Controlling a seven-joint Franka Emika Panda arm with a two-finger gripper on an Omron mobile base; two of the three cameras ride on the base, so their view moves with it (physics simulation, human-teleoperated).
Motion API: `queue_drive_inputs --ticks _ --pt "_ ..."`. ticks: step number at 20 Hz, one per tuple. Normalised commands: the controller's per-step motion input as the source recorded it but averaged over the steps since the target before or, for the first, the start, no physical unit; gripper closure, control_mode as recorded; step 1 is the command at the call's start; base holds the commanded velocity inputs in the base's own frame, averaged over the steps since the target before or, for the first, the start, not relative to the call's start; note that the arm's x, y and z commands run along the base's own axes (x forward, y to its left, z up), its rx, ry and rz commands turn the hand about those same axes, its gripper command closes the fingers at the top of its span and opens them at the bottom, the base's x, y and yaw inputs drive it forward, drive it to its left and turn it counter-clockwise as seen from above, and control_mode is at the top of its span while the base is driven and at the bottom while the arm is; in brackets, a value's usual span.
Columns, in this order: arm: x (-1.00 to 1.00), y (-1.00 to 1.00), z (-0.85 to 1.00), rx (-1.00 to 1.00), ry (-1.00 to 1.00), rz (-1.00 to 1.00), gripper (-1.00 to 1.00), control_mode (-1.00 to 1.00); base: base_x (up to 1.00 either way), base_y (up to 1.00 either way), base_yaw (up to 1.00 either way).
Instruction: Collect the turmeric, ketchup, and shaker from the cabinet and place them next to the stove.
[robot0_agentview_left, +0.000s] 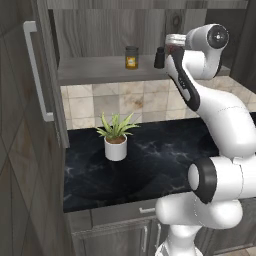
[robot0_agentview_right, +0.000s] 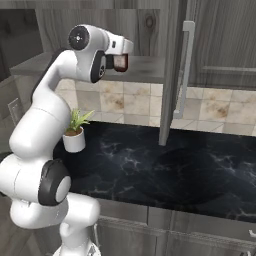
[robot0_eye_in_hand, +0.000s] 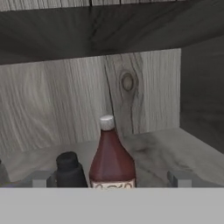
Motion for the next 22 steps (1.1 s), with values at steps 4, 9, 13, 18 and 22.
queue_drive_inputs --ticks 4,9,13,18,22 --pt "0.39 0.00 -0.01 0.00 0.03 0.00 -1.00 -1.00 0.00 0.00 0.00" --pt "0.22 0.00 -0.05 0.00 0.03 0.00 -1.00 -1.00 0.00 0.00 0.00" --pt "0.01 0.00 -0.01 0.00 0.00 0.00 -1.00 -1.00 0.00 0.00 0.00" --pt "0.09 0.00 0.00 0.00 0.00 0.00 -1.00 -1.00 0.00 0.00 0.00" --pt "0.17 0.00 0.00 0.00 0.00 0.00 -1.00 -1.00 0.00 0.00 0.00"
